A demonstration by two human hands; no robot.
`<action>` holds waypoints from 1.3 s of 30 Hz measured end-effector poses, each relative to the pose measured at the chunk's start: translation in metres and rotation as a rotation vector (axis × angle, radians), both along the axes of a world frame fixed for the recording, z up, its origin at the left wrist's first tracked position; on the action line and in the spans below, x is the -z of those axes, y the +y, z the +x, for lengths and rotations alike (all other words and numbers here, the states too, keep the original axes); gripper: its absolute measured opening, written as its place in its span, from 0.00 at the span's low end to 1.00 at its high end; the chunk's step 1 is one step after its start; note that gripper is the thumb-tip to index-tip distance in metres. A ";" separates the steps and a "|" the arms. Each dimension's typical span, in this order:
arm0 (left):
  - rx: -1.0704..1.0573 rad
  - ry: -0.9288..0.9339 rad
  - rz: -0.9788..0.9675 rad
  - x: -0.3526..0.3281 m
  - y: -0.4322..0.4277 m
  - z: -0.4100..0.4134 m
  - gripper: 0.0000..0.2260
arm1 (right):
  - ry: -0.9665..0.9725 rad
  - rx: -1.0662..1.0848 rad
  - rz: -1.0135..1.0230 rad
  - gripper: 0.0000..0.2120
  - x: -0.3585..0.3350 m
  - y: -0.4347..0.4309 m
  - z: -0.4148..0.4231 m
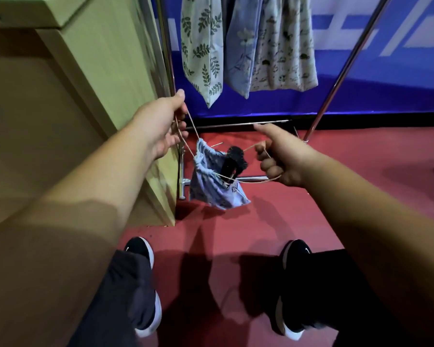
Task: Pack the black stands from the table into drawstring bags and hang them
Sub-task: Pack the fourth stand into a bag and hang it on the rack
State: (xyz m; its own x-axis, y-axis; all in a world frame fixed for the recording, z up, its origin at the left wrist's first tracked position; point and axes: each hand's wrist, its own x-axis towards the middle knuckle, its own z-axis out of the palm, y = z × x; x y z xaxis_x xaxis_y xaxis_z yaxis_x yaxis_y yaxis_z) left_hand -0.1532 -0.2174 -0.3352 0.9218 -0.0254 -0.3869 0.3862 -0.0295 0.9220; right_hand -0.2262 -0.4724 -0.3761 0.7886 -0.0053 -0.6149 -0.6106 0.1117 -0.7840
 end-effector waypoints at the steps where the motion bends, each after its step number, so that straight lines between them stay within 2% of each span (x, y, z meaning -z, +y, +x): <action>1: -0.009 0.019 -0.068 -0.004 -0.001 0.001 0.18 | -0.005 0.017 0.130 0.20 -0.006 0.000 0.002; 3: -0.034 0.026 -0.181 -0.014 -0.004 0.000 0.17 | -0.040 0.059 0.312 0.15 -0.017 0.000 0.004; 5: -0.049 -0.005 -0.251 -0.027 -0.008 -0.002 0.17 | -0.077 0.115 0.397 0.12 -0.025 0.002 0.006; 11: -0.219 -0.021 -0.568 -0.043 -0.016 0.001 0.16 | -0.149 0.330 0.425 0.12 -0.025 0.011 0.017; 18: -0.399 -0.073 -0.597 -0.035 -0.018 0.021 0.15 | -0.046 0.842 0.414 0.15 0.014 -0.019 0.029; 21: -0.433 -0.095 -0.595 -0.035 -0.016 0.027 0.15 | -0.036 0.950 0.420 0.15 0.022 -0.027 0.027; 23: -0.407 -0.117 -0.570 -0.034 -0.017 0.028 0.14 | -0.100 0.892 0.457 0.14 0.022 -0.026 0.029; 26: -0.260 -0.148 -0.514 -0.032 -0.022 0.023 0.13 | -0.158 0.701 0.671 0.11 0.010 -0.019 0.031; 28: -0.166 -0.130 -0.506 -0.029 -0.026 0.020 0.16 | -0.197 0.582 0.775 0.16 -0.003 -0.012 0.030; 31: -0.067 -0.107 -0.496 -0.028 -0.032 0.021 0.19 | -0.268 0.447 0.674 0.27 -0.016 0.001 0.033; 33: 0.013 -0.135 -0.447 -0.026 -0.033 0.020 0.16 | -0.324 0.373 0.564 0.25 -0.019 0.009 0.034; 36: 0.091 -0.164 -0.436 -0.022 -0.035 0.017 0.13 | -0.384 0.321 0.455 0.14 -0.021 0.017 0.035; 39: 0.080 -0.160 -0.453 -0.019 -0.033 0.016 0.13 | -0.418 0.327 0.313 0.16 -0.029 0.024 0.033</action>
State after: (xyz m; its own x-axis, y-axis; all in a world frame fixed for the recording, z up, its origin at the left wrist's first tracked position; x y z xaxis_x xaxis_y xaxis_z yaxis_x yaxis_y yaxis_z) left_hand -0.1370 -0.2504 -0.3166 0.9570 -0.2318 -0.1746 0.2518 0.3646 0.8964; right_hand -0.1933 -0.4482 -0.3466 0.9513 -0.1566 -0.2657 -0.1543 0.5043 -0.8496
